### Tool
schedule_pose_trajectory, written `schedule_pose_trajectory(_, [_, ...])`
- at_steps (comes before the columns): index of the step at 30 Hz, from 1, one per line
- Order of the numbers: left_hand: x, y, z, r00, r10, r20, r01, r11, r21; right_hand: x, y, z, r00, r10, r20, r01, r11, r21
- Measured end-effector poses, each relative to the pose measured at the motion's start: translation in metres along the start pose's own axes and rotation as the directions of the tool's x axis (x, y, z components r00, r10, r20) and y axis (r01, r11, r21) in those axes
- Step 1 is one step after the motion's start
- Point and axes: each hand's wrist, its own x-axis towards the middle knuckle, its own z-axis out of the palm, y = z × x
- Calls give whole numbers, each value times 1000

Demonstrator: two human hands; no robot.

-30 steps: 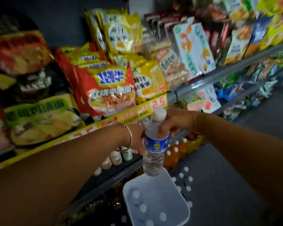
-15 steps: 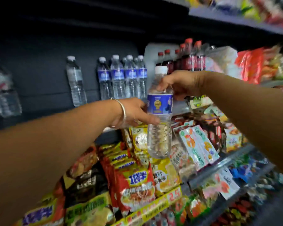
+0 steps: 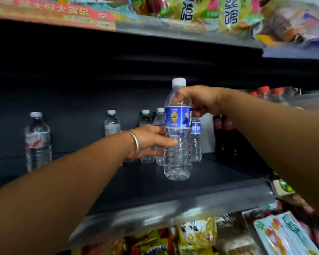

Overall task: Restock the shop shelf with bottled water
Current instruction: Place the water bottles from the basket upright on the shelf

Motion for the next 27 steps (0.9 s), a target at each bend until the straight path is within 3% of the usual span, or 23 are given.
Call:
schedule_pose_trajectory(4, [22, -27, -8, 998, -66, -18, 66, 998, 1, 40, 26, 19, 998, -28, 57, 29, 1000, -9])
schedule_pose_trajectory(8, [40, -50, -14, 986, -66, -155, 72, 997, 34, 72, 51, 33, 992, -56, 115, 54, 998, 19])
schedule_pose_trajectory(14, [55, -65, -18, 956, -38, -292, 66, 994, 88, 101, 69, 45, 984, -61, 170, 29, 982, 184])
schedule_pose_trajectory(20, [77, -81, -16, 872, 45, -487, 72, 973, 220, 116, 73, 55, 988, -73, 136, 55, 990, 133])
schedule_pose_trajectory(25, [99, -99, -26, 751, 53, -659, 214, 924, 318, 128, 75, 68, 991, -81, 103, 66, 988, 143])
schedule_pose_trajectory(27, [100, -100, -29, 779, -7, -627, 271, 906, 326, 132, 76, 70, 993, -81, 89, 67, 986, 156])
